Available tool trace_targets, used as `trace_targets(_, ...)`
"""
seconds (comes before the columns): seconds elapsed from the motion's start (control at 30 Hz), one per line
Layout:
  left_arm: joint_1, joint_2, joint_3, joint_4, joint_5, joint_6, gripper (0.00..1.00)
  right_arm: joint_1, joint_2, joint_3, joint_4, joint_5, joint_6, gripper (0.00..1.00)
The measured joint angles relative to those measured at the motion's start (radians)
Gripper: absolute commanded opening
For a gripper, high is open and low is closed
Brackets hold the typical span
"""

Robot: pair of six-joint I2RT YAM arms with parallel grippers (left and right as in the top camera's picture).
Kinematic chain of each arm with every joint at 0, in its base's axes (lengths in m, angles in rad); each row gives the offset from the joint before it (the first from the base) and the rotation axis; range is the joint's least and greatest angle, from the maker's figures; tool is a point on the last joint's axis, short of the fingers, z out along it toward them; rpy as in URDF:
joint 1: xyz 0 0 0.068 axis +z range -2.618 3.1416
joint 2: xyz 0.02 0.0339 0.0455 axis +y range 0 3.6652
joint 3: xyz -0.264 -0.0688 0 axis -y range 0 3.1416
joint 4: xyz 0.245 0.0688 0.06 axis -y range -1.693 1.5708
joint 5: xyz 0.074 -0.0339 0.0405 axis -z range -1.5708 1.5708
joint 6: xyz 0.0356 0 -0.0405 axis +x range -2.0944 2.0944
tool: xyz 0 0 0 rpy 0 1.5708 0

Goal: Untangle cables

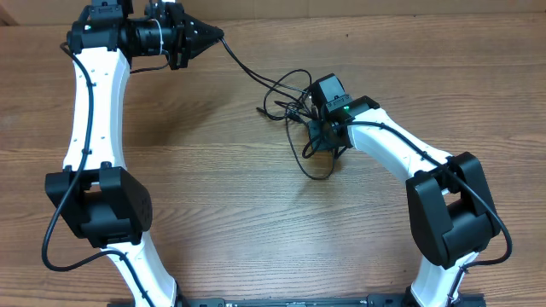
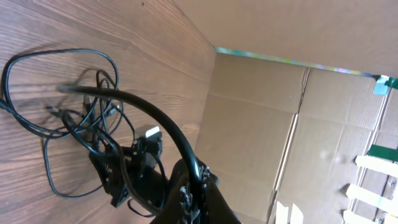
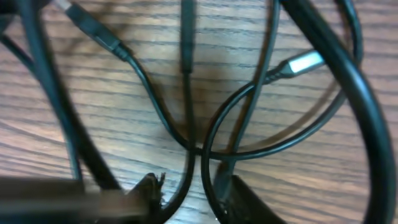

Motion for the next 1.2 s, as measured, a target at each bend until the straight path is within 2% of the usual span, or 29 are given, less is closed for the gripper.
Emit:
trace_targets(0.2, 0.005, 0.0, 0.0, -0.011, 0.0, 0.038, 0.04, -0.002, 0.0, 0.098, -0.165, -0.012, -0.002, 0.45)
trace_targets(0.27, 0.005, 0.0, 0.0, -0.029, 0.001, 0.066, 0.04, -0.005, 0.0, 0.191, -0.235, -0.037, -0.01, 0.52)
trace_targets(0.37, 0.005, 0.0, 0.0, -0.065, -0.002, 0.119, 0.04, -0.007, -0.005, 0.343, -0.317, -0.094, -0.046, 0.7)
trace_targets(0.5, 0.005, 0.0, 0.0, -0.127, -0.025, 0.179, 0.04, -0.006, -0.019, 0.477, -0.364, -0.145, -0.08, 0.77)
trace_targets(0.7, 0.003, 0.0, 0.0, -0.185, -0.069, 0.221, 0.04, -0.006, -0.031, 0.505, -0.335, -0.176, -0.095, 0.76)
trace_targets(0.93, 0.003, 0.0, 0.0, -0.187, -0.077, 0.227, 0.04, -0.007, 0.033, 0.505, -0.335, -0.233, -0.102, 0.65)
trace_targets(1.2, 0.003, 0.0, 0.0, -0.189, -0.112, 0.227, 0.04, -0.006, 0.111, 0.505, -0.379, -0.369, -0.102, 0.64)
